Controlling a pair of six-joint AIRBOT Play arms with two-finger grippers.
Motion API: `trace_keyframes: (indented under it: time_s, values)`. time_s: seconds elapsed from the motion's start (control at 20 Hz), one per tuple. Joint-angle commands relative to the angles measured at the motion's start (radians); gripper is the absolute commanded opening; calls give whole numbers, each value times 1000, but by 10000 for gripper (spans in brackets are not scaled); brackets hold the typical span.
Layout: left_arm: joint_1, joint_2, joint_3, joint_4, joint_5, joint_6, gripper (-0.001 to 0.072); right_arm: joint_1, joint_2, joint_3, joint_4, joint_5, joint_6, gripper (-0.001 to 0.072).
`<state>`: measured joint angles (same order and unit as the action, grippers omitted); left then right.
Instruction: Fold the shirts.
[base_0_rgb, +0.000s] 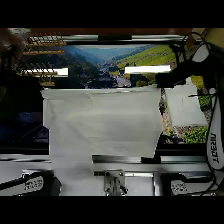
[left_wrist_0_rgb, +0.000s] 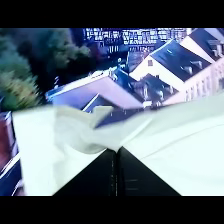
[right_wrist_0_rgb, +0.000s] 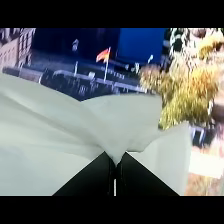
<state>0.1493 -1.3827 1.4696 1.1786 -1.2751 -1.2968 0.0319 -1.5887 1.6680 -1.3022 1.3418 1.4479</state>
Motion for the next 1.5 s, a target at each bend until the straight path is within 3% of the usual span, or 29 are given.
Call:
trace_keyframes:
  time_s: [0.0, 0.2, 0.35, 0.9, 1.0, 1.25, 1.45]
  values:
    - [-32, -282, 101, -57, 159, 2, 26, 25, -180, -15, 41, -344, 21, 62]
    - [-55, -445, 212, -62, 381, 2, 26, 31, -236, -15, 56, -633, 22, 63]
    - [-64, -501, 219, -81, 546, 2, 26, 31, -259, -16, 93, -758, 21, 62]
    - [-69, -558, 219, -129, 555, 3, 27, 35, -321, -16, 93, -671, 41, 63]
    - [-59, -555, 245, -128, 470, 36, 27, 35, -306, -15, 88, -629, 39, 63]
    - [-21, -555, 346, -114, 16, 81, 26, 11, -208, -16, 35, -376, 39, 63]
    - [-19, -556, 341, -99, -174, 80, 26, 7, -204, -16, 35, -170, 69, 63]
